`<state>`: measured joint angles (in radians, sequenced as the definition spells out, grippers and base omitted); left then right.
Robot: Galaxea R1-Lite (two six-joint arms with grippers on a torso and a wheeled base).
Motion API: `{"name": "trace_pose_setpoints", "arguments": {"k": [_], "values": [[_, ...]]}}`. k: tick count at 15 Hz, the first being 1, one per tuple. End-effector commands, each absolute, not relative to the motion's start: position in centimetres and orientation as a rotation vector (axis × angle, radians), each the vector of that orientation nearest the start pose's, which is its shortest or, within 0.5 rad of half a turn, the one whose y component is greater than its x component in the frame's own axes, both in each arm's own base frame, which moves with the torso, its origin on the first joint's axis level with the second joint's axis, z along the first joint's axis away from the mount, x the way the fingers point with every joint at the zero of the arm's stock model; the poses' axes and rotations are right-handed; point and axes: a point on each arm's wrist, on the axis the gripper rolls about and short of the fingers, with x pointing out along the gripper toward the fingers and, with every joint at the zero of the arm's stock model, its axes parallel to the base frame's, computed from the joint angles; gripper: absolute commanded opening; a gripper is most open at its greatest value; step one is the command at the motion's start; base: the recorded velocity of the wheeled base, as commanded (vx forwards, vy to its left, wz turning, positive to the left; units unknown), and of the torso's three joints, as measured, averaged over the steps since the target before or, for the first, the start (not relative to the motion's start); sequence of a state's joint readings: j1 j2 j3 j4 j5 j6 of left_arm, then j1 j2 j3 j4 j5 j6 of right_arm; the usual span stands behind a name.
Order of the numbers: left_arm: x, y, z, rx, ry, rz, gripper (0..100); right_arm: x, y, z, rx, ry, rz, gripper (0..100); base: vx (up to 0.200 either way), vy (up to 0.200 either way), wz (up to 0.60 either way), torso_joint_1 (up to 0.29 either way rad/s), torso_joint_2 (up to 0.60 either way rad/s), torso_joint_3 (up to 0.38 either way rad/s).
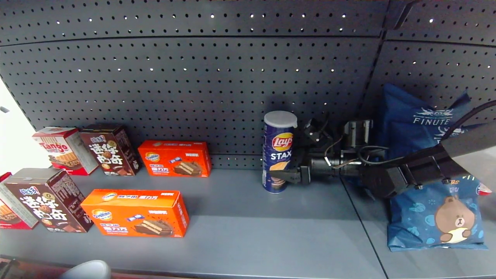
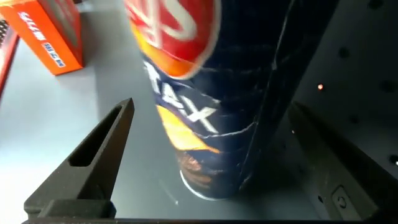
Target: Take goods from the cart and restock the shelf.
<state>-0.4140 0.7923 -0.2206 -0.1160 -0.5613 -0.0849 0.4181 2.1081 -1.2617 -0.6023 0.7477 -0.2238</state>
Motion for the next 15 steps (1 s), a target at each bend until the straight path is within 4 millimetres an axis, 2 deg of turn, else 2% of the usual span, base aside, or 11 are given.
{"name": "trace_pose_setpoints", "arguments": {"k": [1, 8, 9, 11, 15], "values": [[5.4, -3.7, 13.9, -0.112, 0.503, -0.939, 0, 38.4, 19.1, 14.3, -0.153, 0.139, 1.189, 100, 0.000, 0.000, 0.00, 0.000, 0.00, 0.000], [5.2, -3.6, 14.0, -0.124, 0.495, -0.936, 0, 38.8, 20.2, 13.7, -0.156, 0.141, 1.200, 100, 0.000, 0.000, 0.00, 0.000, 0.00, 0.000], [5.2, -3.6, 14.0, -0.124, 0.496, -0.935, 0, 38.5, 20.4, 14.0, -0.163, 0.138, 1.180, 0, 0.000, 0.000, 0.00, 0.000, 0.00, 0.000], [5.2, -3.6, 13.9, -0.123, 0.498, -0.937, 0, 37.9, 20.5, 14.9, -0.168, 0.129, 1.160, 0, 0.000, 0.000, 0.00, 0.000, 0.00, 0.000], [5.2, -3.6, 14.1, -0.123, 0.492, -0.937, 0, 34.9, 20.5, 16.5, -0.178, 0.131, 1.142, 0, 0.000, 0.000, 0.00, 0.000, 0.00, 0.000]]}}
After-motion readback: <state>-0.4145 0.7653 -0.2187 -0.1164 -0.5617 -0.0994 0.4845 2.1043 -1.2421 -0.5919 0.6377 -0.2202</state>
